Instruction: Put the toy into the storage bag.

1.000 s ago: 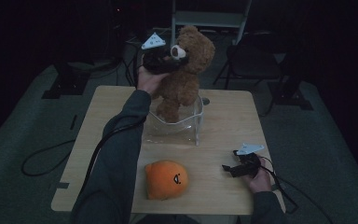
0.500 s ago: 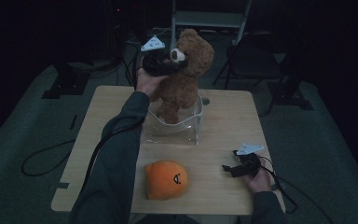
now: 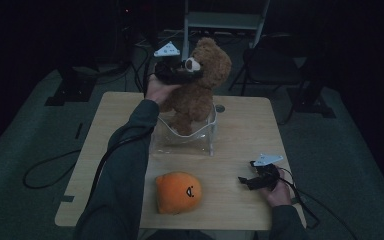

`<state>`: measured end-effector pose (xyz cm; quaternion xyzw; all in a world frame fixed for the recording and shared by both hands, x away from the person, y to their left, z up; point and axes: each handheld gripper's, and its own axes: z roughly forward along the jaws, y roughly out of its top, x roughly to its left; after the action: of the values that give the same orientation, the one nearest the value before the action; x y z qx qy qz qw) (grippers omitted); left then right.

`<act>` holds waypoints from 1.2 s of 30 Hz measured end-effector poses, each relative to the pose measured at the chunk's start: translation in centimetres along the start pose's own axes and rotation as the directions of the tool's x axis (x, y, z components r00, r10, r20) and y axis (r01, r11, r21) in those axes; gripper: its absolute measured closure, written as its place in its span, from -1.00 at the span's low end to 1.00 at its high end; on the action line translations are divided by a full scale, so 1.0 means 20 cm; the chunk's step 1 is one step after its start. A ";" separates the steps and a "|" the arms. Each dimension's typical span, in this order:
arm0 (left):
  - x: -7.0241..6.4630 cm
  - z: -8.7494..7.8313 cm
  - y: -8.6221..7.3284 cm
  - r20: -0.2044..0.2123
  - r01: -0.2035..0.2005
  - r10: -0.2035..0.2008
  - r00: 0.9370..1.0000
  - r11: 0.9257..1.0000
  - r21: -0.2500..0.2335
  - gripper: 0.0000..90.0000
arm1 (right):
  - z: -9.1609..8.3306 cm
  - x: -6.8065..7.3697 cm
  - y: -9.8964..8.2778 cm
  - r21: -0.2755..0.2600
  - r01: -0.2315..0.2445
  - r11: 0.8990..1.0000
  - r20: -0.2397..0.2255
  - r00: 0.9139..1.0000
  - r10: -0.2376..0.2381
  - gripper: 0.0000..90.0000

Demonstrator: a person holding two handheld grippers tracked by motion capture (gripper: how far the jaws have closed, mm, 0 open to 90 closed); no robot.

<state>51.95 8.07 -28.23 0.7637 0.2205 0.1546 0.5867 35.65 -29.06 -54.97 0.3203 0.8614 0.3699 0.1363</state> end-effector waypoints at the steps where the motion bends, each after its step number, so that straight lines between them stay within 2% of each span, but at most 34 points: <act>1: 0.00 0.00 0.00 0.002 -0.002 0.002 1.000 1.000 0.002 -0.11 | 0.00 0.00 0.00 0.000 0.000 1.000 0.000 1.000 0.000 -0.74; 17: -0.01 0.03 -0.03 0.050 -0.009 0.007 0.999 0.999 0.045 -0.11 | 0.00 0.00 0.00 0.000 0.000 1.000 0.000 1.000 0.000 -0.74; 31: -0.01 0.06 -0.06 0.085 -0.026 0.018 0.996 0.995 0.094 -0.12 | 0.00 0.00 0.00 0.000 0.000 1.000 0.000 1.000 0.000 -0.74; 36: -0.01 0.07 -0.07 0.081 -0.025 0.017 0.997 0.995 0.101 -0.12 | 0.00 0.00 0.00 0.000 0.000 1.000 0.000 1.000 0.000 -0.74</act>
<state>52.16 7.18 -29.96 0.8007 0.1962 0.1186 0.5535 35.65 -29.06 -54.97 0.3202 0.8614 0.3700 0.1363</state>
